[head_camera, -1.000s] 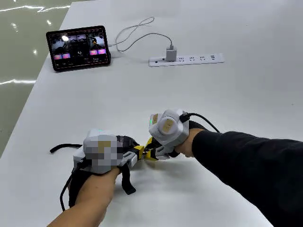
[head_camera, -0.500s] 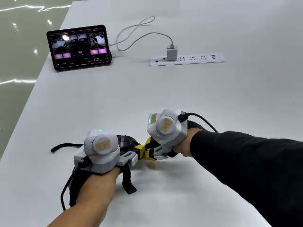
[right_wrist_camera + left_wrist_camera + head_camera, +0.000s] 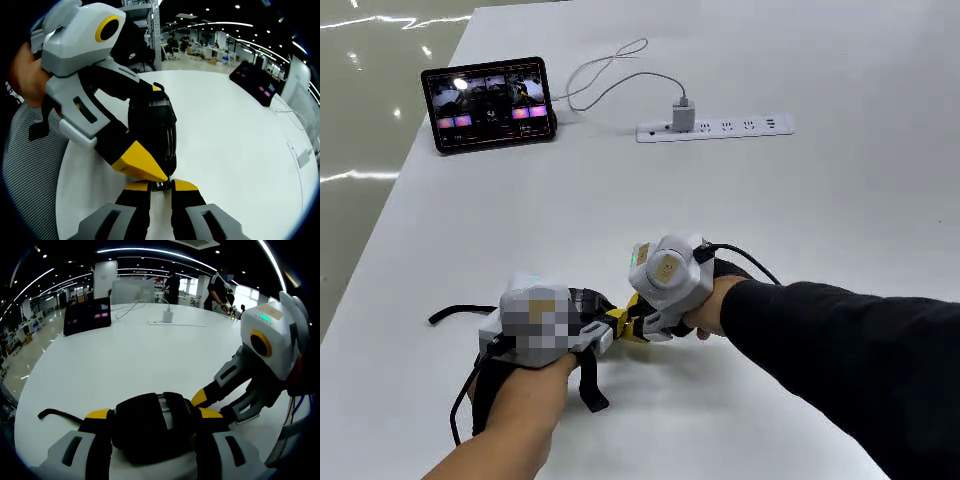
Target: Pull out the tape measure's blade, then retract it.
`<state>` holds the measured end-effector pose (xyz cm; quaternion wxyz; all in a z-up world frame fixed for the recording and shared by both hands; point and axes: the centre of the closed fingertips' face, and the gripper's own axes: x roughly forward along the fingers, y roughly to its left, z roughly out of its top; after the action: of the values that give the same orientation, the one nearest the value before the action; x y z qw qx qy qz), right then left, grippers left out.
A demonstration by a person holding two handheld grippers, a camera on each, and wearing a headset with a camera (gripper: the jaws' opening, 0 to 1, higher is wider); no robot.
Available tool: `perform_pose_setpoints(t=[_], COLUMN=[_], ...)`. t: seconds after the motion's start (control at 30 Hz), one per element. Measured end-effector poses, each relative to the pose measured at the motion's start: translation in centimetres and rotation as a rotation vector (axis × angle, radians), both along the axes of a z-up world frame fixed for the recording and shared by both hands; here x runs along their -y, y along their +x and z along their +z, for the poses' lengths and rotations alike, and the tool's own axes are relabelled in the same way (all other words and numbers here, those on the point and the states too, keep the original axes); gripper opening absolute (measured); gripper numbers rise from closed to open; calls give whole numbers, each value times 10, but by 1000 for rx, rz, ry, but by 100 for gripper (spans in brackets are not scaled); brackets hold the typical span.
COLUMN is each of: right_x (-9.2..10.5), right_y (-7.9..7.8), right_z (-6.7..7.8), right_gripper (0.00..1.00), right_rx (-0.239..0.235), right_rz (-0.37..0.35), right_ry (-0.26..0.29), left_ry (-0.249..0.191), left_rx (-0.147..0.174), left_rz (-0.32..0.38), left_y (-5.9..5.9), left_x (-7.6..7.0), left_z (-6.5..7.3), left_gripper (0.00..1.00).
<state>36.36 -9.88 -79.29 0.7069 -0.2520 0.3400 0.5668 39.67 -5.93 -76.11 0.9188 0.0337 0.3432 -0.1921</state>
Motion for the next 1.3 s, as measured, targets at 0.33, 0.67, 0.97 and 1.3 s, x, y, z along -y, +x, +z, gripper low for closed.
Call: perform_pose_setpoints(t=[0.33,0.67,0.97,1.3], right_x=[5,18,30,48], right_y=[-7,-10,-11,-15], right_z=[3,14,25,32], right_gripper=[18,23,31,38], right_rx=[27,-7,-21,-18], right_rz=[18,-55,-127,-171], right_ry=[-40,-27,-5,13], left_ry=[-24,-105,-91,-103], left_rx=[-26,-28,-13,13], left_rz=[-19,-38,-102,-309], left_y=[1,3,2,-9], left_x=[5,13,3,6], left_z=[6,15,19,31], left_gripper=[71,97,99,99])
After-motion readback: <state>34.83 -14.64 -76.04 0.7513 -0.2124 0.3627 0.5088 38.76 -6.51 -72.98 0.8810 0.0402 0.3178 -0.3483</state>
